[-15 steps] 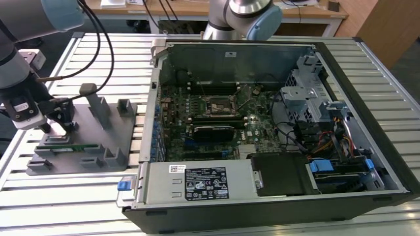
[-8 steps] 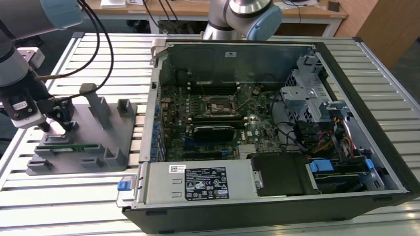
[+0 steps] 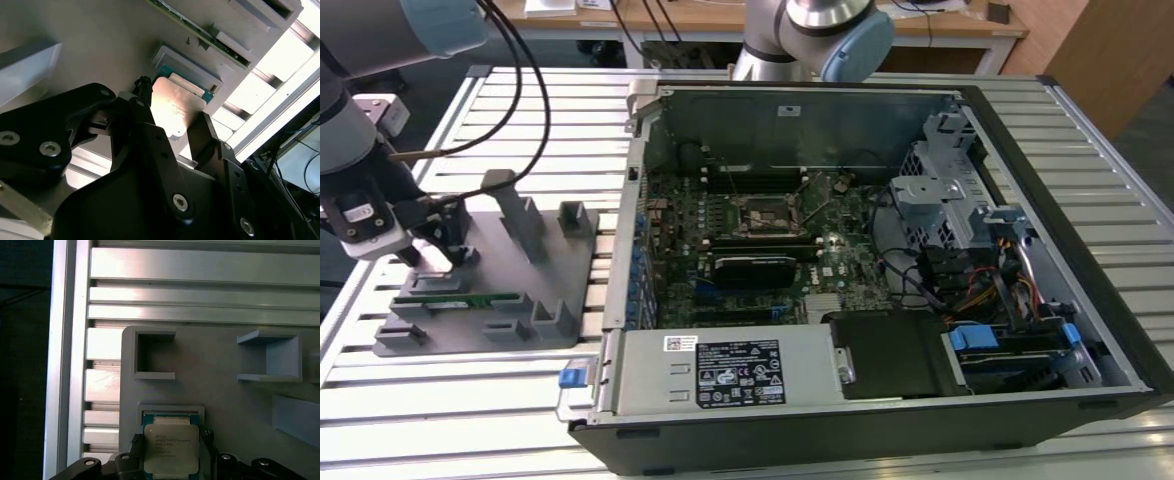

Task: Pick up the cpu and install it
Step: 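Pick up the cpu and move it towards the insertion slot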

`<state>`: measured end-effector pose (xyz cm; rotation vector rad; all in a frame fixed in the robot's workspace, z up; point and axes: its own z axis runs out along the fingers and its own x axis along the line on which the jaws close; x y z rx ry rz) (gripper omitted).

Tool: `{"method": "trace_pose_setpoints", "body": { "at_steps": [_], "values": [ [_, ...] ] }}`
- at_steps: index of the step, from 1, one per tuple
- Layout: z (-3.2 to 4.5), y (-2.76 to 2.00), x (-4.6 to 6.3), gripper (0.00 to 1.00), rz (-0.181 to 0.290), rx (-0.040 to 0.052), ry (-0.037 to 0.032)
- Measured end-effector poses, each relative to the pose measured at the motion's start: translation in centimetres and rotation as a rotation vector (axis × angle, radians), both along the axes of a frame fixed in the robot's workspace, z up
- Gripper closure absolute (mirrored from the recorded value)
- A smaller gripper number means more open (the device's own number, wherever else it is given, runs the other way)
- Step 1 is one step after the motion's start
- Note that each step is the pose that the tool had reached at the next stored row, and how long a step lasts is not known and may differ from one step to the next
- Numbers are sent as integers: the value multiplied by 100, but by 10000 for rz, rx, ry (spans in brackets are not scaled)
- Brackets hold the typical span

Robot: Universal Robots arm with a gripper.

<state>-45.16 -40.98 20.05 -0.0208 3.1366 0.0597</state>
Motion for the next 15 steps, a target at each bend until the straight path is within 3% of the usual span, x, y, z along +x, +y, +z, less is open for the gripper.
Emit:
{"method": "trace_pose_setpoints", "body": {
  "at_steps": [15],
  "values": [
    [145, 0, 0, 47, 0, -1, 1]
  ]
}}
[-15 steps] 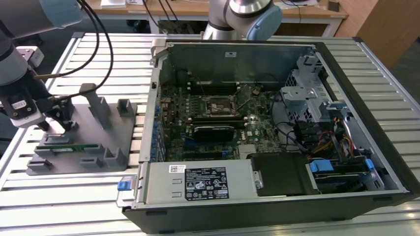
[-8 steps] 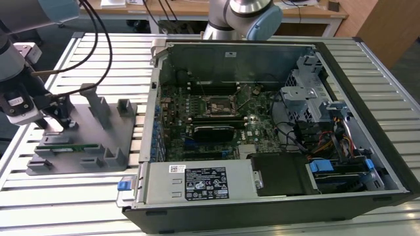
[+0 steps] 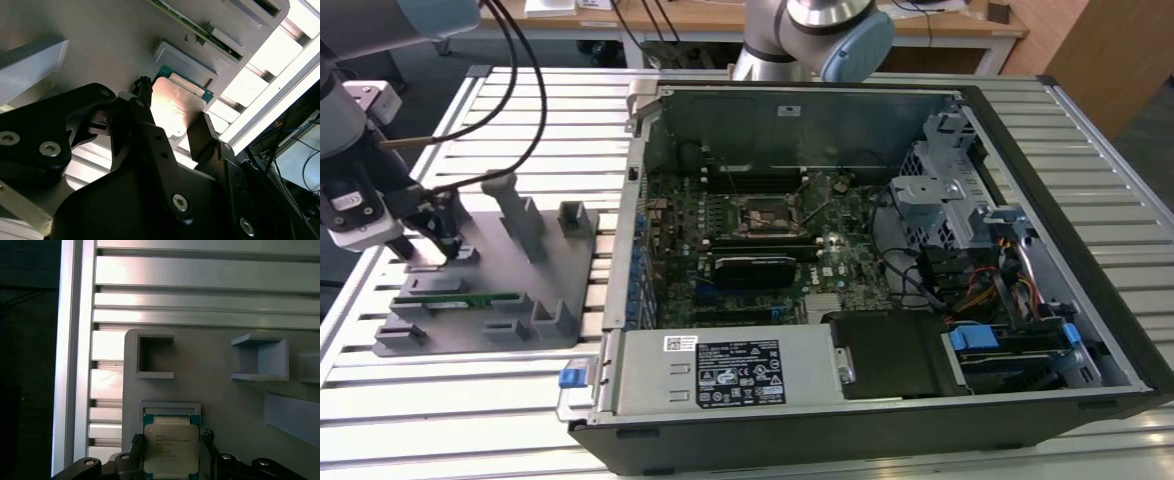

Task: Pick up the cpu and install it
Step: 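Pick up the cpu and move it towards the insertion slot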

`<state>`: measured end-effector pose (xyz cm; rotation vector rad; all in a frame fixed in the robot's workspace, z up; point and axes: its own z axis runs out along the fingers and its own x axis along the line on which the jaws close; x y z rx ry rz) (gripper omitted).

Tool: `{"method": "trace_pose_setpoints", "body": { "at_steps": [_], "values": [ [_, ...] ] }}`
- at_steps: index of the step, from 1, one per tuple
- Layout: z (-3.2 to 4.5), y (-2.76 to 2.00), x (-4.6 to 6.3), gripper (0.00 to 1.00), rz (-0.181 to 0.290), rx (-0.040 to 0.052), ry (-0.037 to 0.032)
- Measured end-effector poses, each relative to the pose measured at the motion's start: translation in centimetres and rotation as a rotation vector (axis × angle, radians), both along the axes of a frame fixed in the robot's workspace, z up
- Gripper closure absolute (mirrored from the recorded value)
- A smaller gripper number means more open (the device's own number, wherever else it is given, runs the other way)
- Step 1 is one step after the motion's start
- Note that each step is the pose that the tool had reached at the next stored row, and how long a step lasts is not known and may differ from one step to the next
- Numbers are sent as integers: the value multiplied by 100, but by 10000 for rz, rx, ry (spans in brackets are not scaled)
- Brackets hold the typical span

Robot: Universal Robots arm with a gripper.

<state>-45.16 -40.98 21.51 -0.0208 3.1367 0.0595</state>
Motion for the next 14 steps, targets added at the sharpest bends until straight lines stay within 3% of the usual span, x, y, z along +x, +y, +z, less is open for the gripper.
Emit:
{"method": "trace_pose_setpoints", "body": {
  "at_steps": [14],
  "values": [
    [83, 0, 0, 47, 1, 1, -2]
  ]
}}
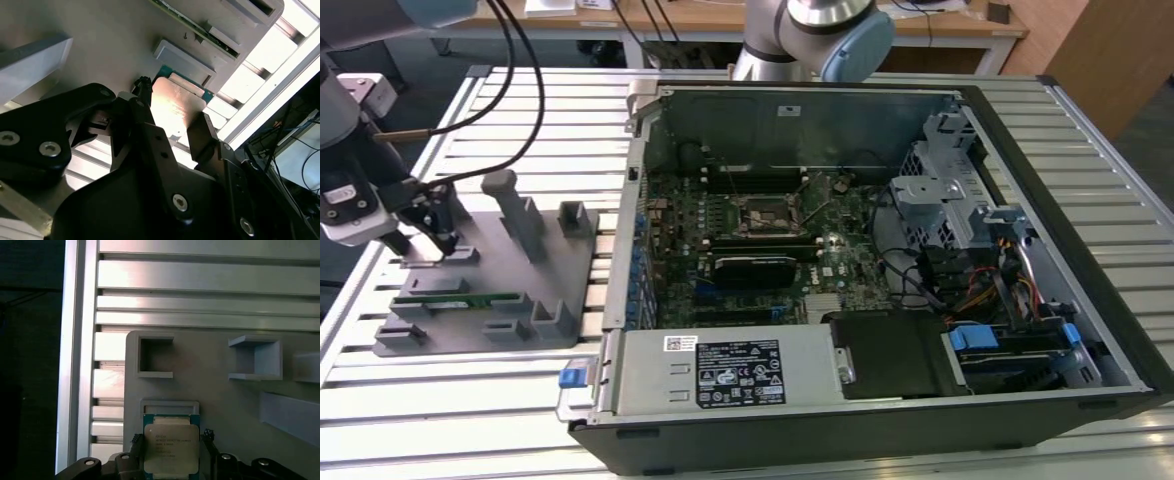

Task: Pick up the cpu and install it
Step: 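Pick up the cpu and move it towards the insertion slot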

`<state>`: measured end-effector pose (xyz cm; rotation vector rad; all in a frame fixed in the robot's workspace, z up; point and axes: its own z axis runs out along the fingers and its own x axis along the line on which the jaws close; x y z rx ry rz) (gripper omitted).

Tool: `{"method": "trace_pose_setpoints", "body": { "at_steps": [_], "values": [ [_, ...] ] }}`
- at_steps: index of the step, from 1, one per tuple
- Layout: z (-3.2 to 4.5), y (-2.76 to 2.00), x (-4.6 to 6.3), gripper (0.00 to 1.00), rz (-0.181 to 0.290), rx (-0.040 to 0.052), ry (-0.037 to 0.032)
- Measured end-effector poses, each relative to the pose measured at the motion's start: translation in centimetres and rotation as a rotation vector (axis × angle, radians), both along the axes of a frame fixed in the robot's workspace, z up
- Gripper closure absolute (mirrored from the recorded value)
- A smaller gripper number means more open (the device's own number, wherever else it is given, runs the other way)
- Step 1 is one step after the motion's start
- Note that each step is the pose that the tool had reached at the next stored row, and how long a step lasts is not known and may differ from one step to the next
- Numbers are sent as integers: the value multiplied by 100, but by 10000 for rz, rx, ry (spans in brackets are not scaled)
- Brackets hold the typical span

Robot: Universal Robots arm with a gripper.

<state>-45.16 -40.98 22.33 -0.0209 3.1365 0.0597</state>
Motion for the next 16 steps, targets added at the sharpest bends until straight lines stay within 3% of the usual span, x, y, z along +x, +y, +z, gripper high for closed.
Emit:
{"method": "trace_pose_setpoints", "body": {
  "at_steps": [16],
  "values": [
    [124, 2, 0, 47, 0, 0, 0]
  ]
}}
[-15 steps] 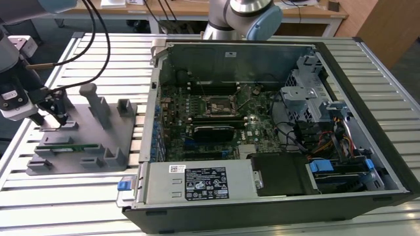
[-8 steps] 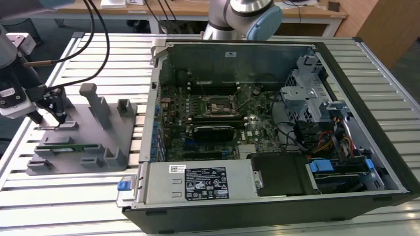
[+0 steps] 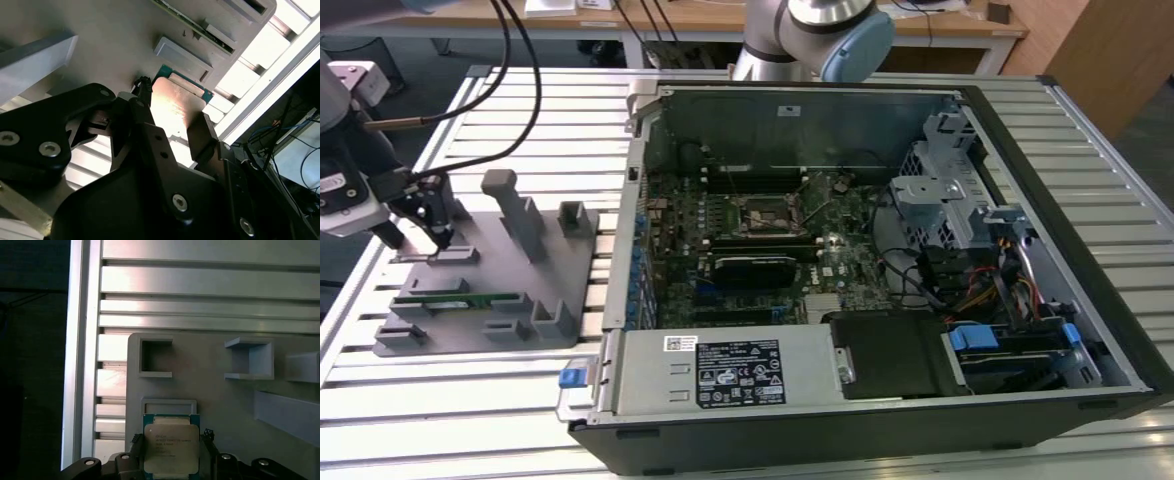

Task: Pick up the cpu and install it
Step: 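Pick up the cpu and move it towards the insertion slot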

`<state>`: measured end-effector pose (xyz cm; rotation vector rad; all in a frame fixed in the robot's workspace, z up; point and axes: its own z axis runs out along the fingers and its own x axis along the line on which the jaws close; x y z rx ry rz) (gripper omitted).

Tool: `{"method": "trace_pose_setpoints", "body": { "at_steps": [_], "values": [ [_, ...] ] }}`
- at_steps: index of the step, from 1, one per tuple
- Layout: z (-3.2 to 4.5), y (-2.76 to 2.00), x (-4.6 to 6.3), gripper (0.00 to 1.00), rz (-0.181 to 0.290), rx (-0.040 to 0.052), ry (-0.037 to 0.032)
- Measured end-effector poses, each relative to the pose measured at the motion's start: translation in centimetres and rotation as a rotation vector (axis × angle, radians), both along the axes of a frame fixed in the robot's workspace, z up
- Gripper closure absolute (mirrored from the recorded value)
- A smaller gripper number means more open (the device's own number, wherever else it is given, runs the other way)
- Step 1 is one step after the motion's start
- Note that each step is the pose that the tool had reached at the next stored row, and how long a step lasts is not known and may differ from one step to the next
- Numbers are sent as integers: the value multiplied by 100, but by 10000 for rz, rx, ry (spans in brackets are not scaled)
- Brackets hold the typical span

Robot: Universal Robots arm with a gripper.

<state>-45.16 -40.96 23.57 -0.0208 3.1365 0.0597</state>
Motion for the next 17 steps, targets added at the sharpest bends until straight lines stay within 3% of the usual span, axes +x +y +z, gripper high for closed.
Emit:
{"method": "trace_pose_setpoints", "body": {
  "at_steps": [17],
  "values": [
    [73, 0, 0, 47, 0, -1, 2]
  ]
}}
